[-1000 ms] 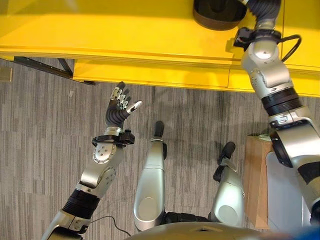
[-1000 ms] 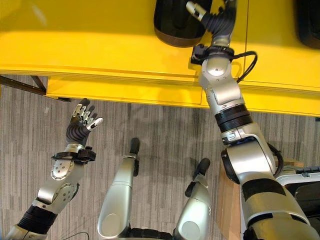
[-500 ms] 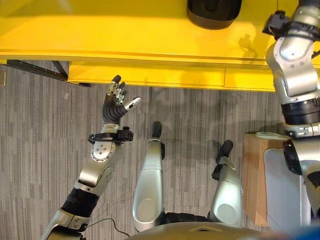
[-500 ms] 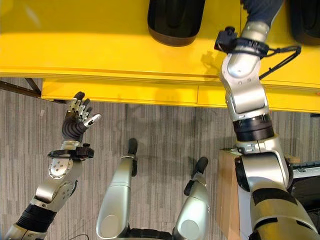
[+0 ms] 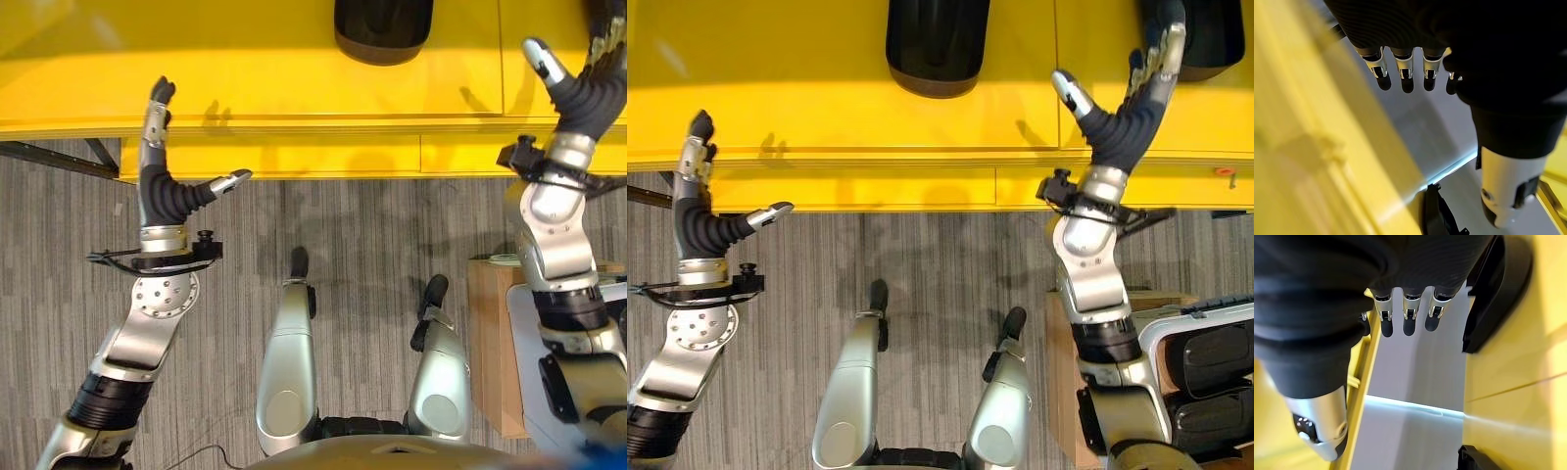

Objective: Move parts from the plastic box to the shelf.

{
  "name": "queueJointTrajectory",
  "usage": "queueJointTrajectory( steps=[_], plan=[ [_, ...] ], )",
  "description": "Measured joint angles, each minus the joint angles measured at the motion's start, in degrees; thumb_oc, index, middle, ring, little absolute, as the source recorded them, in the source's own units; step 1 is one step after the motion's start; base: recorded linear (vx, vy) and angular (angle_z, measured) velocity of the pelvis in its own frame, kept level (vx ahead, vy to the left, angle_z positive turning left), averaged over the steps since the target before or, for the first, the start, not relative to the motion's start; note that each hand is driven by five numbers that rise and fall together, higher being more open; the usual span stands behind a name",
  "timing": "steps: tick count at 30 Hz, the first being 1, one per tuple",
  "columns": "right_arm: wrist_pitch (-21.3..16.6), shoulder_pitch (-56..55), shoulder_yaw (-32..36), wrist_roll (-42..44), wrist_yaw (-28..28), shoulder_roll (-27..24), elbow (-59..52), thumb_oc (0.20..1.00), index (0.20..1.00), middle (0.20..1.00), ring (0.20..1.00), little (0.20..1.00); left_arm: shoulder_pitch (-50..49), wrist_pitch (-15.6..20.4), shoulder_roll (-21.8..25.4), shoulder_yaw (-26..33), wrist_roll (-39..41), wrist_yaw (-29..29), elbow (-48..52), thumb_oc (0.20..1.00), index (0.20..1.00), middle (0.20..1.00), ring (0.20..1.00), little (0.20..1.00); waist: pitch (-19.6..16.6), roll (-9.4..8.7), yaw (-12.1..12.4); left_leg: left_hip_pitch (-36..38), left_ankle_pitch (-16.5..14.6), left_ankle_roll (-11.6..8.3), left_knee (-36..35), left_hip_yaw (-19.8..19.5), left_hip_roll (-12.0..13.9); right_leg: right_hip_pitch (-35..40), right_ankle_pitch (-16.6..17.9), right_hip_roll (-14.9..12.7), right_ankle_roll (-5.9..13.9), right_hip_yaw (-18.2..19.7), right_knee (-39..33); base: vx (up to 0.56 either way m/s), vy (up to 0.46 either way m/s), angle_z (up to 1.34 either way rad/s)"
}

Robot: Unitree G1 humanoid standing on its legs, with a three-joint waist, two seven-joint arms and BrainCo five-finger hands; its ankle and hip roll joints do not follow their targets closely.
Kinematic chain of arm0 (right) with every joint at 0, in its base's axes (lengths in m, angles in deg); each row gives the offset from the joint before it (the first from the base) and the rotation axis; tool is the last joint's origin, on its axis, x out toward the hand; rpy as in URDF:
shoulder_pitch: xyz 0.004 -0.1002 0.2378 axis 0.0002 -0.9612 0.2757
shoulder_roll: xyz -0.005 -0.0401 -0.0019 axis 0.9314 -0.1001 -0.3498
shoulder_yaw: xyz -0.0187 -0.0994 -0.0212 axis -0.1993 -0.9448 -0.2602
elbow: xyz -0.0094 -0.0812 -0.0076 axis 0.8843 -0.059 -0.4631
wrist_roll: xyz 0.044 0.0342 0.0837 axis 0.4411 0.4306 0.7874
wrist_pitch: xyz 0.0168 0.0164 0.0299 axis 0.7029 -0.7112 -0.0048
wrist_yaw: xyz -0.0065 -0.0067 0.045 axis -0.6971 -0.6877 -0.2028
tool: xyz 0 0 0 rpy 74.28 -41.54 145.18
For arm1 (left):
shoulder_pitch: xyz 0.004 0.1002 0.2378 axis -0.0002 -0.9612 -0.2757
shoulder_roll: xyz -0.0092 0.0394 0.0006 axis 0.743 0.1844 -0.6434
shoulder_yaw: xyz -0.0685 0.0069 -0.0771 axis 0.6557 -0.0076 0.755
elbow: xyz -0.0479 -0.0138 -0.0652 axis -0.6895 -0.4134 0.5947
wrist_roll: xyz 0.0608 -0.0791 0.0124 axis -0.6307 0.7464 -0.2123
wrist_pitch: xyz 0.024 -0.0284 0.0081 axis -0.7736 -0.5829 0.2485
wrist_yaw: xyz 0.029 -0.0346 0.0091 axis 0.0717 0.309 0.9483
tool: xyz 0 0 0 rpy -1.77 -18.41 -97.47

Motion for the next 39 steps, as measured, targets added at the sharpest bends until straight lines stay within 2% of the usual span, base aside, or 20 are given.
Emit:
queueJointTrajectory(
  steps=[8,12,14,18,20,22,27,32,39],
  plan=[
    [-1.9,-9.2,0.2,3.4,-4.2,2.0,-5.0,1.000,1.000,1.000,1.000,1.000,-2.8,-0.9,2.6,5.1,-10.3,3.0,3.9,1.000,1.000,1.000,1.000,1.000,0.0,0.02,-0.3,2.1,-0.3,-0.27,-0.4,0.2,0.2,1.8,-0.3,0.1,0.06,0.0,0.0,0.00,-0.001,0.00],
    [-2.5,-11.6,0.2,5.5,-7.0,2.1,-5.7,1.000,1.000,1.000,1.000,1.000,-3.4,-1.6,4.8,7.6,-13.0,2.6,4.1,1.000,1.000,1.000,1.000,1.000,0.0,0.01,-1.6,2.5,-0.3,-0.38,-0.3,0.4,0.4,2.0,-0.3,0.1,0.01,0.2,0.1,-0.01,0.006,-0.02],
    [-2.5,-13.7,0.6,7.0,-10.3,1.7,-6.7,1.000,1.000,1.000,1.000,1.000,-3.4,-2.0,7.0,8.6,-13.3,0.8,4.1,1.000,1.000,1.000,1.000,1.000,-0.1,0.01,-2.3,3.4,-0.7,-0.54,-0.3,0.9,0.7,2.3,-0.4,0.2,-0.10,0.7,0.3,0.00,0.011,-0.13],
    [-2.5,-16.4,2.1,8.4,-12.9,1.7,-6.7,1.000,1.000,1.000,1.000,1.000,-2.9,-2.1,8.7,9.8,-15.2,-0.9,4.1,1.000,1.000,1.000,1.000,1.000,-0.2,-0.01,-3.5,4.3,-1.0,-0.56,0.0,1.7,1.5,2.6,-0.4,0.8,-0.10,1.7,-0.1,0.00,0.018,-0.16],
    [-2.5,-17.8,3.3,9.2,-14.2,1.7,-7.3,1.000,1.000,1.000,1.000,1.000,-2.8,-2.1,12.4,10.3,-15.2,-3.1,4.0,1.000,1.000,1.000,1.000,1.000,-0.3,0.07,-4.0,4.4,-1.3,-0.72,0.2,1.8,1.8,2.5,-0.4,1.1,-0.07,1.9,0.1,0.00,0.011,-0.09],
    [-2.4,-19.7,4.5,10.2,-15.5,1.7,-8.1,1.000,1.000,1.000,1.000,1.000,-2.7,-2.2,13.2,11.4,-15.1,-5.6,4.1,1.000,1.000,1.000,1.000,1.000,-0.9,0.18,-5.0,4.4,-1.6,-0.63,0.5,2.1,1.8,2.5,-0.4,1.0,-0.07,2.2,-0.1,0.00,0.010,-0.06],
    [-2.4,-20.3,6.0,11.7,-16.8,1.7,-8.8,1.000,1.000,1.000,1.000,1.000,-2.0,-2.2,14.8,11.7,-15.0,-9.3,4.1,1.000,1.000,1.000,1.000,1.000,-1.1,0.36,-5.2,5.3,-2.0,-0.78,0.7,3.2,2.0,2.5,-0.4,1.0,-0.09,3.4,0.0,0.01,0.007,-0.10],
    [-2.4,-20.6,6.4,12.6,-17.7,1.8,-8.9,1.000,1.000,1.000,1.000,1.000,0.1,-2.1,16.0,11.2,-13.0,-12.2,4.1,1.000,1.000,1.000,1.000,1.000,-2.8,1.14,-6.1,5.4,-2.3,-1.05,0.8,3.4,2.2,2.5,-0.4,1.0,-0.08,3.5,0.0,0.00,0.001,-0.01],
    [-2.4,-20.8,6.3,12.7,-18.3,2.5,-8.9,1.000,1.000,1.000,1.000,1.000,6.3,-2.0,20.2,4.5,-9.0,-16.3,4.0,1.000,1.000,1.000,1.000,1.000,-3.9,1.24,-6.5,5.4,-2.4,-1.08,1.1,3.4,2.2,2.5,-0.4,1.0,-0.09,3.5,0.1,0.00,0.000,0.00]
  ],
)
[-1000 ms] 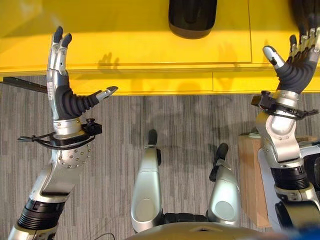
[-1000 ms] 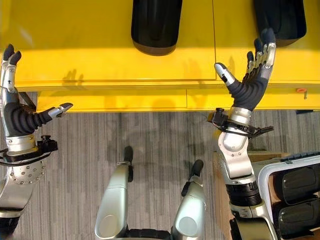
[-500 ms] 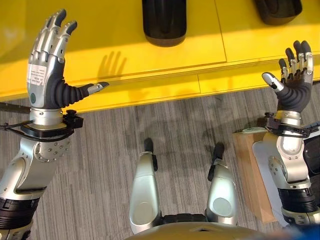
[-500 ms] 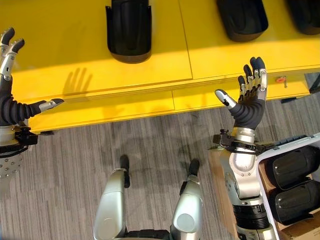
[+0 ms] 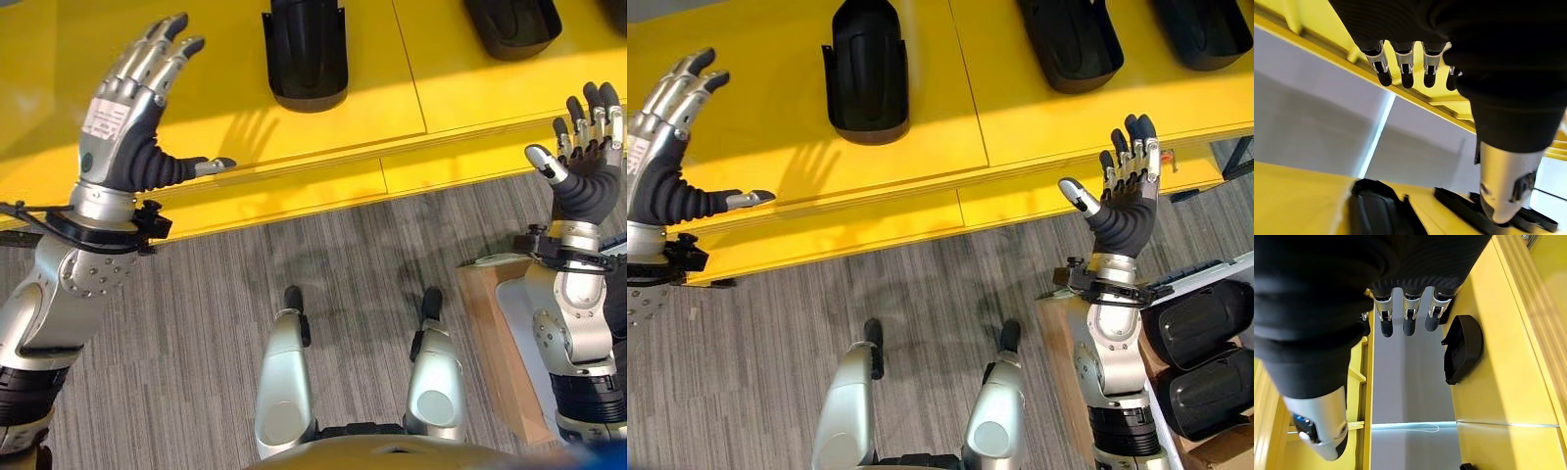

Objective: Move parts from the plastic box to the shelf.

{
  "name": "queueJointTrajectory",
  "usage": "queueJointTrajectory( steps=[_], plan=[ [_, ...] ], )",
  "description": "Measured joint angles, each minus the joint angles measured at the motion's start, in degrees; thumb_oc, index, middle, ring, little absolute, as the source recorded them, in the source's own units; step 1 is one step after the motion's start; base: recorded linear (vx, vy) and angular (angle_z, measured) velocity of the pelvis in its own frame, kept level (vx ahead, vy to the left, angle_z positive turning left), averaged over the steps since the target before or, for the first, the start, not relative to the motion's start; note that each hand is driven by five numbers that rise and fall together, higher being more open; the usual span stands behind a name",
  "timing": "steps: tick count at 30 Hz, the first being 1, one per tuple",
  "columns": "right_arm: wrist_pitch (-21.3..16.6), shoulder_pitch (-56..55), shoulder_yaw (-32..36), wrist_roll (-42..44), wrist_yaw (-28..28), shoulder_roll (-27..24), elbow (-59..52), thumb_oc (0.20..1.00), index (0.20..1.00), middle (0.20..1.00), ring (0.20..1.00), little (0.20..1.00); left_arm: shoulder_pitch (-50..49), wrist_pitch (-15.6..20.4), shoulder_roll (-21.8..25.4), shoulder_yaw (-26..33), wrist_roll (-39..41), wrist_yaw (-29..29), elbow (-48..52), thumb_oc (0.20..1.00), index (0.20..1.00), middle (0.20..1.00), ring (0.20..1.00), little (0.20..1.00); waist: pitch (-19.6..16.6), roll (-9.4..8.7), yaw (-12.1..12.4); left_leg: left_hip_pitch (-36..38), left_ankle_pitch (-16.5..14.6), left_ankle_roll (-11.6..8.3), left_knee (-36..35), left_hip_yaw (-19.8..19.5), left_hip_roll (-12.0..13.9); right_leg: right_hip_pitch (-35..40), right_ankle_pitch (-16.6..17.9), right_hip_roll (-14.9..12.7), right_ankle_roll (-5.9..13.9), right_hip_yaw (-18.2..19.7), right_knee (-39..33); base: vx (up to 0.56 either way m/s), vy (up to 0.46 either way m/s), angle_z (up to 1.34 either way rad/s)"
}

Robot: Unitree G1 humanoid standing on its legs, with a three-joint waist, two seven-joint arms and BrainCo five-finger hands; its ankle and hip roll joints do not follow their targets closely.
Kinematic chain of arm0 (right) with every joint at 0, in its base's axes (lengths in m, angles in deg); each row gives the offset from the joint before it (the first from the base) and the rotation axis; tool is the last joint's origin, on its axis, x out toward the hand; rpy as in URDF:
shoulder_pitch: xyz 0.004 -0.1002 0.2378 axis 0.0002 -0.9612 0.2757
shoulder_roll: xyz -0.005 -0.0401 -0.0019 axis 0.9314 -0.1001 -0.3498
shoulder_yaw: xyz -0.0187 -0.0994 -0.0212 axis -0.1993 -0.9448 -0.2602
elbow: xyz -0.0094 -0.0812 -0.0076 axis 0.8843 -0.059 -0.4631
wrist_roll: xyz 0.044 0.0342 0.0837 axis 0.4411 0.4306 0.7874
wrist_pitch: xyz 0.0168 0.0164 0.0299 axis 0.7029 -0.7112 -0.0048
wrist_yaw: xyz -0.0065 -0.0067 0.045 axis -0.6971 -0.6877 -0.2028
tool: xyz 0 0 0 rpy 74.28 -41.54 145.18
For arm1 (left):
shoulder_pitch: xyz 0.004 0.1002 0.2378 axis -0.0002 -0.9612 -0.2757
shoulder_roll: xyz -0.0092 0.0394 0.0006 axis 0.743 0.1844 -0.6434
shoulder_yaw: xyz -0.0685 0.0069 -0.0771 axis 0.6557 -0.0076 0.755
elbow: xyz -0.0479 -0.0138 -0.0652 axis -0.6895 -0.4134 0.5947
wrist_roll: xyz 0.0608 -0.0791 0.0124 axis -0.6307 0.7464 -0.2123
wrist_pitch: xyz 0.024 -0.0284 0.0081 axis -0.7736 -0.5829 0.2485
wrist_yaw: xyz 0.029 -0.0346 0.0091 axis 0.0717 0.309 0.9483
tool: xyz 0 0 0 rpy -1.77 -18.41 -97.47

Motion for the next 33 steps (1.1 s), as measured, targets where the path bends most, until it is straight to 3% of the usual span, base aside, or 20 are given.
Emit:
queueJointTrajectory(
  steps=[6,10,11,14,18,33],
  plan=[
    [0.1,-0.3,0.0,0.0,-0.5,0.0,0.0,1.000,1.000,1.000,1.000,1.000,5.4,0.2,4.6,-7.0,4.0,-4.4,-0.1,1.000,1.000,1.000,1.000,1.000,-0.1,0.00,-0.6,0.0,-0.1,0.06,0.5,0.0,0.0,0.0,0.0,0.0,0.01,0.2,0.3,0.00,0.000,0.00],
    [0.1,-0.8,-0.1,0.3,-0.9,1.0,0.0,1.000,1.000,1.000,1.000,1.000,10.9,1.0,4.9,-13.3,7.7,-6.7,-1.1,1.000,1.000,1.000,1.000,1.000,-0.5,-0.11,-1.5,0.0,-0.2,0.29,0.7,0.1,0.0,-0.1,-0.1,0.0,0.01,0.4,0.3,0.00,0.000,0.00],
    [0.1,-1.5,-0.5,1.2,-1.0,2.2,0.0,1.000,1.000,1.000,1.000,1.000,15.3,1.1,4.9,-19.2,9.3,-7.9,-2.9,1.000,1.000,1.000,1.000,1.000,-1.0,-0.06,-1.6,-0.1,-0.4,0.44,0.7,0.1,0.0,-0.1,-0.1,0.0,0.01,0.5,0.3,0.00,0.000,0.00],
    [0.1,-2.2,-1.1,1.7,-1.2,2.4,0.0,1.000,1.000,1.000,1.000,1.000,17.2,1.0,4.6,-22.7,11.0,-9.7,-3.6,1.000,1.000,1.000,1.000,1.000,-1.2,-0.28,-3.1,-0.2,-0.5,0.36,0.8,0.4,0.0,-0.5,-0.1,0.0,0.00,0.9,0.3,0.00,-0.002,-0.05],
    [0.2,-2.5,-1.2,1.7,-1.0,2.4,0.0,1.000,1.000,1.000,1.000,1.000,21.0,0.7,4.2,-28.0,12.4,-11.5,-6.0,1.000,1.000,1.000,1.000,1.000,-1.6,-0.51,-3.2,-0.3,-0.6,0.03,1.1,1.0,0.4,-1.1,-0.1,0.4,0.01,1.5,0.5,0.00,-0.006,-0.10],
    [0.1,-2.7,-1.3,1.7,-0.8,4.6,0.0,1.000,1.000,1.000,1.000,1.000,23.4,-0.6,4.0,-32.1,12.7,-15.6,-12.1,1.000,1.000,1.000,1.000,1.000,-1.5,-0.73,-3.9,-0.6,-1.2,-0.05,1.6,1.3,0.6,-1.7,-0.3,0.6,-0.02,2.1,0.7,0.00,0.000,0.00]
  ],
)
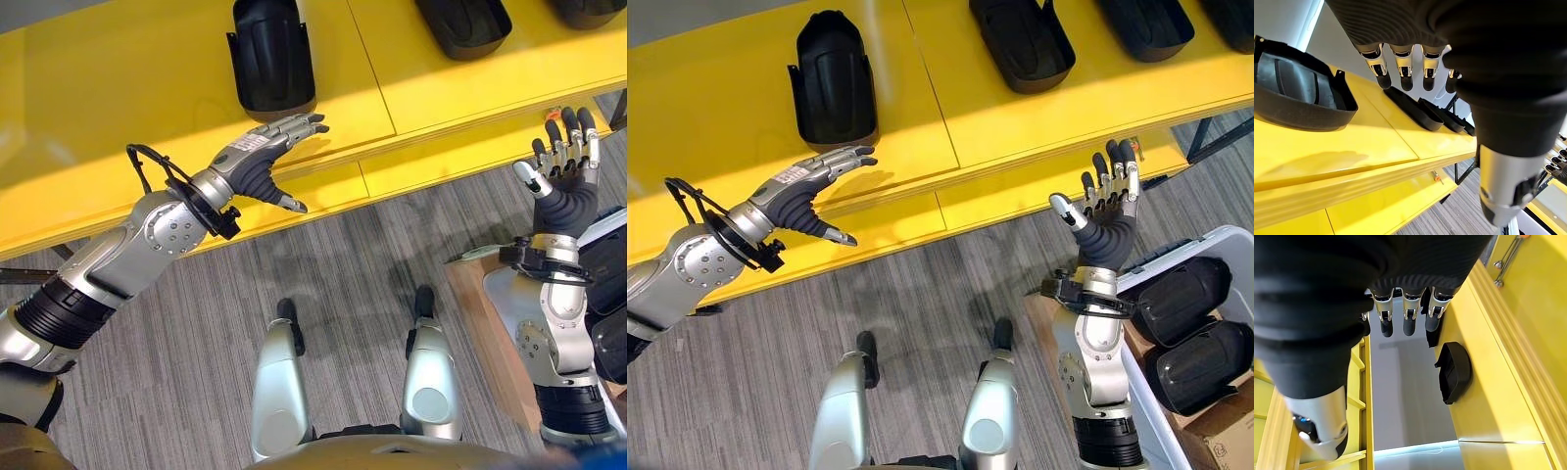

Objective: Move parts from the plastic box to the shelf.

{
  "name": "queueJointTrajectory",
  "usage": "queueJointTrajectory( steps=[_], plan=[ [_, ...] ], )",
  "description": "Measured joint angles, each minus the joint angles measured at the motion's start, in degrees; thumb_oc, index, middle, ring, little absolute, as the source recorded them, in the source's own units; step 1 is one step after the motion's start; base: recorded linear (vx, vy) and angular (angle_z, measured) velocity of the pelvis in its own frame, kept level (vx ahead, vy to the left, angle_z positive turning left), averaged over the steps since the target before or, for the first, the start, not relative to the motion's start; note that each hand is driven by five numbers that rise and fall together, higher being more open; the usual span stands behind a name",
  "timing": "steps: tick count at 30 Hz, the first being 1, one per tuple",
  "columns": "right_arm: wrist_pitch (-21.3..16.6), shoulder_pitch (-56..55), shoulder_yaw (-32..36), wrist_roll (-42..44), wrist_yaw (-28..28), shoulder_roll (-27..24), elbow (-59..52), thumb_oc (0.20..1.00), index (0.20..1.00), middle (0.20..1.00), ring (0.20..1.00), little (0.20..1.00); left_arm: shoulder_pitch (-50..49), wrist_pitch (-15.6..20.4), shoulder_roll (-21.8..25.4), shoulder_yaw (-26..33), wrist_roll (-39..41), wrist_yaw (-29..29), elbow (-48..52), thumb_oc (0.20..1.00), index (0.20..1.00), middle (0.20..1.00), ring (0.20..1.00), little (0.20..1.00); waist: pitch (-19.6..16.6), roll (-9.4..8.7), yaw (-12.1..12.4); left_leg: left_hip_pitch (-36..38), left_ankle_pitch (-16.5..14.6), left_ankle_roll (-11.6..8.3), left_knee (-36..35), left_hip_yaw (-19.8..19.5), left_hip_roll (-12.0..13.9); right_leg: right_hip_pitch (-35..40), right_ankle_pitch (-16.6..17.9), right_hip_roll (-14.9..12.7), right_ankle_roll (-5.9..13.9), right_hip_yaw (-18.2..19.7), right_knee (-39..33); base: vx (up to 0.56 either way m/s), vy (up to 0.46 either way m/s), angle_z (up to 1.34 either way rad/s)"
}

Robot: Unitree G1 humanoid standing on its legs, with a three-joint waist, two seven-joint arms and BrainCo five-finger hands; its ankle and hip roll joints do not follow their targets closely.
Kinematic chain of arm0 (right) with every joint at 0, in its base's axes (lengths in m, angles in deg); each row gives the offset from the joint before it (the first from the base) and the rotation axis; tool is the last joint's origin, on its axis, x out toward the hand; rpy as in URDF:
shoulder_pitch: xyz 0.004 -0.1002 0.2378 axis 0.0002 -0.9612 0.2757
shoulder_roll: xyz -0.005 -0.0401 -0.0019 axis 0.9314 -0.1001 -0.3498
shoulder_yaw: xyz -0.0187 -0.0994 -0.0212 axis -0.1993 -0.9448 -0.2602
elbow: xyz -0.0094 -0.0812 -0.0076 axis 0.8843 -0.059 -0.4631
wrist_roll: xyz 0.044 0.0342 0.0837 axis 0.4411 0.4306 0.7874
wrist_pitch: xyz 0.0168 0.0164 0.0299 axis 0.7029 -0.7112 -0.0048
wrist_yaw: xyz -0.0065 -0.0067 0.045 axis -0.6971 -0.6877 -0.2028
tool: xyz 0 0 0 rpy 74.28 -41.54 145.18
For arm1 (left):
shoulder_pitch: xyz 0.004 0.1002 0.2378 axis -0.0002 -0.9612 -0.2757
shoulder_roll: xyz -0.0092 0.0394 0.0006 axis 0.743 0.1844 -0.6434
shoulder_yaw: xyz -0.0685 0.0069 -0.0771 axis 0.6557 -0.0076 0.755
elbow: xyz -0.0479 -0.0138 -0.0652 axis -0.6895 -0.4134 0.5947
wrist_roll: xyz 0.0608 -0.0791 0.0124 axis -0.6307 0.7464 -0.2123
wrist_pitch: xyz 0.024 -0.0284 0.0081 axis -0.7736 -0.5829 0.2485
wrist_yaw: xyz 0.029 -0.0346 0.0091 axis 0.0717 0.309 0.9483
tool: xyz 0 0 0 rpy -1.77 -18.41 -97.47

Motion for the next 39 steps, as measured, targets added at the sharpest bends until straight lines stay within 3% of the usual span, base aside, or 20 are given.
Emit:
queueJointTrajectory(
  steps=[6,13,34,39],
  plan=[
    [0.0,-0.1,0.0,0.0,0.0,0.0,0.0,1.000,1.000,1.000,1.000,1.000,-1.8,-0.7,0.3,1.0,-0.3,0.0,-1.6,1.000,1.000,1.000,1.000,1.000,0.0,-0.02,-0.4,-0.9,0.0,0.01,0.1,0.1,0.0,-1.2,0.2,0.1,0.18,0.6,0.2,0.00,0.000,-0.01],
    [0.0,-0.9,0.2,0.0,-0.1,0.0,0.0,1.000,1.000,1.000,1.000,1.000,-5.1,-1.1,0.3,6.9,-1.0,0.2,-2.8,1.000,1.000,1.000,1.000,1.000,2.3,-0.01,-0.3,-0.7,0.0,0.00,0.2,0.2,0.0,-1.3,0.1,0.1,0.18,0.8,0.7,0.00,0.000,0.00],
    [0.0,-0.9,0.0,0.7,-0.6,-0.1,0.0,1.000,1.000,1.000,1.000,1.000,-4.1,-3.5,-2.7,6.9,-5.5,0.4,-11.5,1.000,1.000,1.000,1.000,1.000,4.4,0.18,-0.7,-0.8,0.0,-0.10,0.0,1.4,0.7,-2.7,-0.1,0.3,0.10,1.6,1.1,0.00,0.002,-0.02],
    [0.0,-0.9,-0.1,0.7,-0.6,-0.1,0.0,1.000,1.000,1.000,1.000,1.000,-3.4,-4.5,-6.4,6.7,-8.4,1.4,-16.2,1.000,1.000,1.000,1.000,1.000,4.8,0.13,-0.8,-1.3,0.0,-0.09,0.3,1.6,0.8,-3.5,-0.1,0.4,0.10,2.1,1.3,0.00,0.005,-0.03]
  ],
)
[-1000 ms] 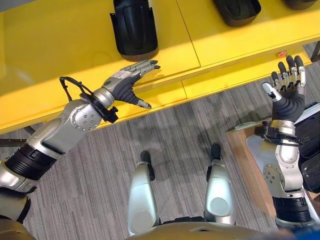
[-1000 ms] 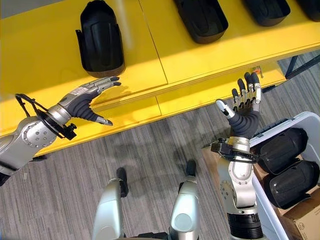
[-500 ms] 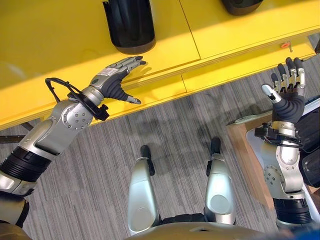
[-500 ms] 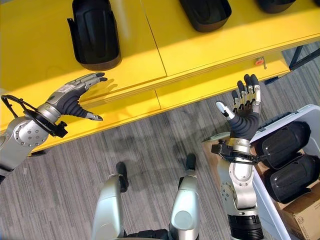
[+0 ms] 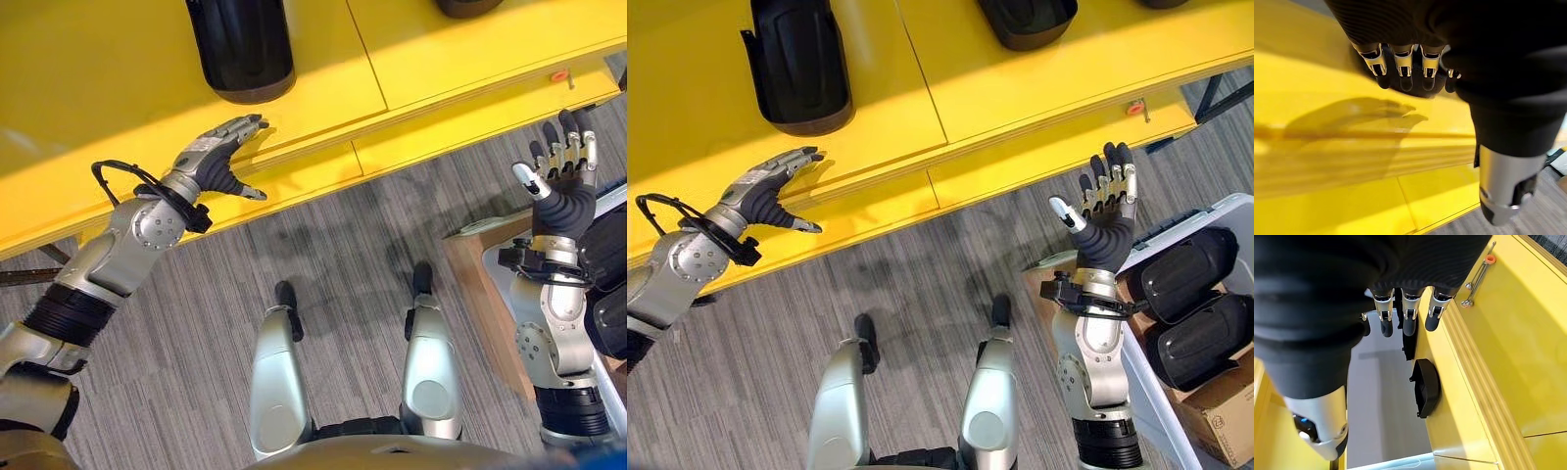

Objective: Move parts from the plastic box to the shelf.

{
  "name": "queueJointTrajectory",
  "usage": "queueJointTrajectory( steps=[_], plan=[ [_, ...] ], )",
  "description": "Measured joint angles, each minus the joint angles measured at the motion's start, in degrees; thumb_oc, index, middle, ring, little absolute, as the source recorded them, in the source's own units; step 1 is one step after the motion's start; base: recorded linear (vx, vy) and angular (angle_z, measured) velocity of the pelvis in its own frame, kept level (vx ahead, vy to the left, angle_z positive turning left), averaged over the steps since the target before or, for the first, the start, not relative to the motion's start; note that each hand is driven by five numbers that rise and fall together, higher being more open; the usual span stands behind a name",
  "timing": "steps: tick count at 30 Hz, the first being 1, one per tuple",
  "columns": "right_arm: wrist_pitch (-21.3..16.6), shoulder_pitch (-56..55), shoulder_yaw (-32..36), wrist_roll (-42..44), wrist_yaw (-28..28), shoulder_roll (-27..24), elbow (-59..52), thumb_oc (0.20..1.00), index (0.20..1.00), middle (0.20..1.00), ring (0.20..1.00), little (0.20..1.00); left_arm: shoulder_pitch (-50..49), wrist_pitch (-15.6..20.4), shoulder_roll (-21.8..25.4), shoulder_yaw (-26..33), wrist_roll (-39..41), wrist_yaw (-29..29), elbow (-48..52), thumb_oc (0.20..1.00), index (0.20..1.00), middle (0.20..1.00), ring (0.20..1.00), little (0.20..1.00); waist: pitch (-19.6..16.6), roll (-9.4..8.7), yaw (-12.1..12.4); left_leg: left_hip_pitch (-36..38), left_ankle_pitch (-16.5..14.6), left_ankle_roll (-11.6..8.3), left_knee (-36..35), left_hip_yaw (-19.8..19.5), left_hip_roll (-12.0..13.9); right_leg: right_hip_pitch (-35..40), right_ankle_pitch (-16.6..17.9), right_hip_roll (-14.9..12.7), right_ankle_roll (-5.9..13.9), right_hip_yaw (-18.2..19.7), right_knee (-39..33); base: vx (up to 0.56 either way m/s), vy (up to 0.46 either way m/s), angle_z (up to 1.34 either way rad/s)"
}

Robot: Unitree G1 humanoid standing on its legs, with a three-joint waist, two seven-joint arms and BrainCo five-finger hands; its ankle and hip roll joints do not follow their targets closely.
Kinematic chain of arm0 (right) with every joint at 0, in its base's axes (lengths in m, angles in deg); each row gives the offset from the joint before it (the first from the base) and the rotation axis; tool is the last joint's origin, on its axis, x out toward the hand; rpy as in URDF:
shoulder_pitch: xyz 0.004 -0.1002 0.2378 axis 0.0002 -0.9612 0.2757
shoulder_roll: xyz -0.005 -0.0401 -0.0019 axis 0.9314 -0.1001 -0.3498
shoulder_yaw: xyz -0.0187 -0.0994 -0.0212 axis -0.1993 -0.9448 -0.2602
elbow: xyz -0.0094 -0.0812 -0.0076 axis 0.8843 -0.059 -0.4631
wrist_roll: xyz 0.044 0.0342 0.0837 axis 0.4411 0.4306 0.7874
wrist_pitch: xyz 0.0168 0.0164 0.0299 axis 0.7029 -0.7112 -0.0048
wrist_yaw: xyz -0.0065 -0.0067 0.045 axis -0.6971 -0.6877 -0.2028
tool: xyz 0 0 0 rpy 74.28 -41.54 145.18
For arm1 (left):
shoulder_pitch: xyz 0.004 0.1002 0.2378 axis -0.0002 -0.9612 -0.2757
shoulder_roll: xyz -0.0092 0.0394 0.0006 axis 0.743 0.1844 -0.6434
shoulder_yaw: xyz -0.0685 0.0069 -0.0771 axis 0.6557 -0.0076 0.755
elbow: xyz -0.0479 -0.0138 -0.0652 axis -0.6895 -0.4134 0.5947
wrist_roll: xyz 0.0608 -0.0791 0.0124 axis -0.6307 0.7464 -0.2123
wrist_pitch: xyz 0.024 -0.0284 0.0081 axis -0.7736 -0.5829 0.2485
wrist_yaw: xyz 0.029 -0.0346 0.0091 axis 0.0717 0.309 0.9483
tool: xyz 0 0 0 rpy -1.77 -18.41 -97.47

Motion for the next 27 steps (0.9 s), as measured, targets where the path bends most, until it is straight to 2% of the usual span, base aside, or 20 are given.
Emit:
queueJointTrajectory(
  steps=[12,18,27],
  plan=[
    [0.0,0.0,0.0,0.0,0.0,0.0,0.0,1.000,1.000,1.000,1.000,1.000,4.3,-0.4,-0.5,-0.5,-1.7,1.3,-3.0,1.000,1.000,1.000,1.000,1.000,0.7,-0.16,-0.1,-0.1,0.0,0.02,0.1,0.0,0.1,-0.1,0.0,0.0,0.00,0.0,0.0,0.00,0.000,0.00],
    [0.0,-0.1,0.0,0.5,-0.2,-0.1,0.0,1.000,1.000,1.000,1.000,1.000,11.6,-1.6,-0.9,-3.4,-3.7,2.9,-9.7,1.000,1.000,1.000,1.000,1.000,0.7,-0.23,-1.2,-0.7,-0.3,0.05,0.6,0.0,0.1,-0.4,0.0,0.0,0.00,0.0,0.0,0.00,0.000,0.00],
    [0.0,-0.1,0.0,0.7,-0.3,-0.3,-0.1,1.000,1.000,1.000,1.000,1.000,17.2,-2.4,-1.2,-7.9,-5.5,3.7,-12.6,1.000,1.000,1.000,1.000,1.000,0.8,-0.30,-1.2,-1.8,-0.3,0.08,1.4,-0.1,0.1,-1.8,-0.1,0.0,0.01,0.3,1.4,0.00,0.000,0.00]
  ],
)
